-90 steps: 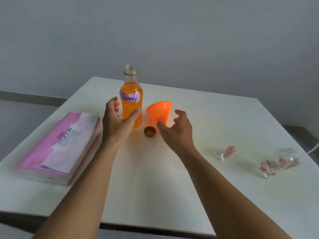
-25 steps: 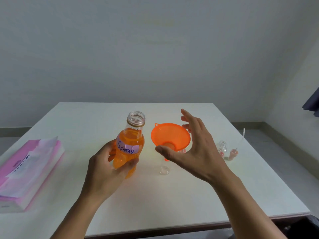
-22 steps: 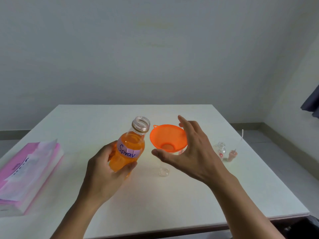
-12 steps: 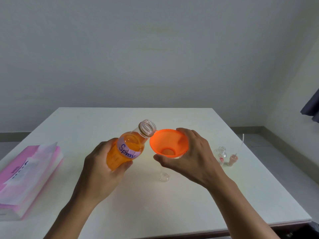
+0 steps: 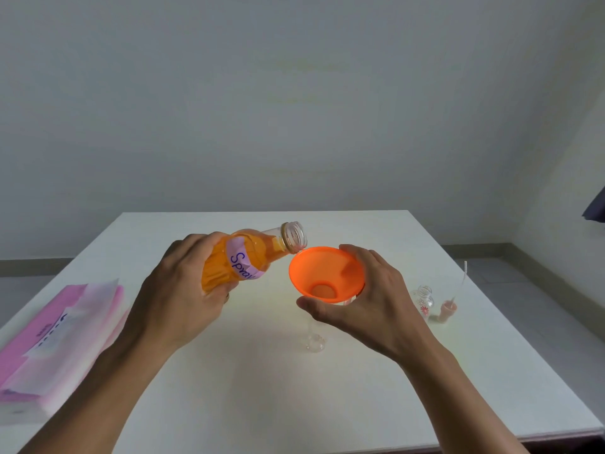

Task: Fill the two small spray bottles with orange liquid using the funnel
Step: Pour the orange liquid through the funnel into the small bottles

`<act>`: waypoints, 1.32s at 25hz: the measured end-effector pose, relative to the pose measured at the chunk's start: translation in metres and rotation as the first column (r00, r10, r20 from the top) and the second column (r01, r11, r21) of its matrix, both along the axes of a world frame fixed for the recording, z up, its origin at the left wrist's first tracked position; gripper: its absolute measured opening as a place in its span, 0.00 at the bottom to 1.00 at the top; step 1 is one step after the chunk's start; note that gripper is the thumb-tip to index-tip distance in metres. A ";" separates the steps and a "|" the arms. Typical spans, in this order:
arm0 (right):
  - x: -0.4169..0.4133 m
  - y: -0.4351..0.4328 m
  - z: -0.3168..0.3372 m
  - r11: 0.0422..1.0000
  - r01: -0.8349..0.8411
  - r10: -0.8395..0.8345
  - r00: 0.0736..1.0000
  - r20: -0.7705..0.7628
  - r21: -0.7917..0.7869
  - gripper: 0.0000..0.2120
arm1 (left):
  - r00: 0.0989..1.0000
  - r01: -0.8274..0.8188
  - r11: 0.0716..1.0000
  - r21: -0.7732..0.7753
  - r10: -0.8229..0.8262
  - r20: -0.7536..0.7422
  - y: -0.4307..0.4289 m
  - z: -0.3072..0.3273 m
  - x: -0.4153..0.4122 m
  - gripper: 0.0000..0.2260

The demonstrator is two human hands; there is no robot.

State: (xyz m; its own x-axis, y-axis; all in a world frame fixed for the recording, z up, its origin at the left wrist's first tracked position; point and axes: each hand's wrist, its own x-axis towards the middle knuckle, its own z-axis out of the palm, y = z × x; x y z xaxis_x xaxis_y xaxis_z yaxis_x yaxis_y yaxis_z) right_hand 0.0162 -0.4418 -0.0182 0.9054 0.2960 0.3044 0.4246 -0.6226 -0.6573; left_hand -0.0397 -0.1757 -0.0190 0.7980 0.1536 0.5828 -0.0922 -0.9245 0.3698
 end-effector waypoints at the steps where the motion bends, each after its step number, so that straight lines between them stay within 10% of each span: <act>1: 0.000 -0.001 0.000 1.000 -0.003 0.003 1.000 -0.001 0.003 0.52 | 1.000 -0.008 1.000 0.028 0.008 -0.002 0.001 0.003 0.000 0.31; 33: 0.002 -0.002 0.000 1.000 -0.023 0.023 1.000 0.019 0.001 0.49 | 0.999 0.009 0.958 0.286 -0.018 0.029 0.005 0.018 0.006 0.32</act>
State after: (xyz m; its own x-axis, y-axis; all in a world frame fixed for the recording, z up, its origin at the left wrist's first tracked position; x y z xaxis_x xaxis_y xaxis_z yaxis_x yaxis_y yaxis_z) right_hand 0.0186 -0.4441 -0.0178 0.8925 0.3163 0.3216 0.4510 -0.6120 -0.6496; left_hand -0.0335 -0.1706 -0.0015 0.7800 -0.0333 0.6249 -0.1125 -0.9898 0.0876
